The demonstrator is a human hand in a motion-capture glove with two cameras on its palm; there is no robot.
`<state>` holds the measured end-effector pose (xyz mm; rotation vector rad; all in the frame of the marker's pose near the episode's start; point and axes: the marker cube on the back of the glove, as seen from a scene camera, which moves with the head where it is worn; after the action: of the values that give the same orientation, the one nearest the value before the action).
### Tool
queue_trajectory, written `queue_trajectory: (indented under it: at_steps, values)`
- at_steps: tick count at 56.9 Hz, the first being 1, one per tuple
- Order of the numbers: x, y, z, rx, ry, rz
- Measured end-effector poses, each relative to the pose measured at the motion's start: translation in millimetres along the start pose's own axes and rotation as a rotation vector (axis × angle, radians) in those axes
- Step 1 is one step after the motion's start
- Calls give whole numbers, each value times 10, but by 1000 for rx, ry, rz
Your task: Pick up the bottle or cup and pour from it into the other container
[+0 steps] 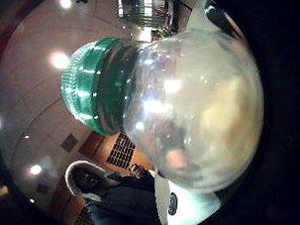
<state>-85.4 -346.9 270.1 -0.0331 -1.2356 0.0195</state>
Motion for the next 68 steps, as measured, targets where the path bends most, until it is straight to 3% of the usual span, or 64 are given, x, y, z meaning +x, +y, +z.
queue_trajectory:
  at_steps: [23,40,46,50,60,68]
  values:
    - [-15,-29,-4,116,-54,-59]
    - [-665,76,-223,126,-50,-170]
    - [-887,223,-264,32,39,-391]
    - [-1181,203,-207,59,97,-274]
    - [-1707,328,76,59,369,-160]
    - [-1874,473,331,-8,680,-274]
